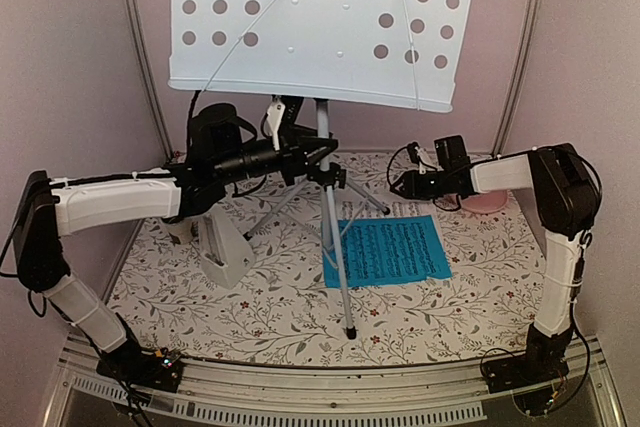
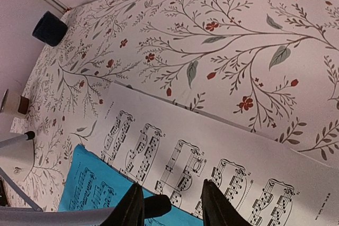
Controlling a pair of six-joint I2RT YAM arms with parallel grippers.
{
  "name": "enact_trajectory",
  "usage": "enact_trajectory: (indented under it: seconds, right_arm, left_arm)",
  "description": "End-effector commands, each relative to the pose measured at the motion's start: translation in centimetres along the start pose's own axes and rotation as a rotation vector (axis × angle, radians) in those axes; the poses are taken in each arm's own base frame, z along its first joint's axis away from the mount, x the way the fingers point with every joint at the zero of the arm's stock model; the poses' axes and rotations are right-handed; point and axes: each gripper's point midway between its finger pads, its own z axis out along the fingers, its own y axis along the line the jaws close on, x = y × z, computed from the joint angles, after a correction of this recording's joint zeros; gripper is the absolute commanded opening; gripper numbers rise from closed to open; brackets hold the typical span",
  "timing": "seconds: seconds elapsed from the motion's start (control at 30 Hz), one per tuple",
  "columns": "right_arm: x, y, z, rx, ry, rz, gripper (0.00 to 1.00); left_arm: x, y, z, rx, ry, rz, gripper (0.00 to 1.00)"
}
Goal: Set up the instrument practice props
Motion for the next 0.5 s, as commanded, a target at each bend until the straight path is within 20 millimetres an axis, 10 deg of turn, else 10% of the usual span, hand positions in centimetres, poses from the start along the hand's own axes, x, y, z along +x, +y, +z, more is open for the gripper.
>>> enact_trajectory:
  seconds: [0.0,0.47]
  right_arm:
    - [3.0,-0.5,0.8,0.020,0.091,-0.019,0.38]
    - [10.7,-3.2,-0.3,0.162,0.271,0.030,0.37]
  left_arm:
    - [-13.1,-0.5,-4.2,-0.034,-0.390,0.213,0.00]
    - [-13.7,1.6,-4.5,-0.118,-0.412,0.220,0.00]
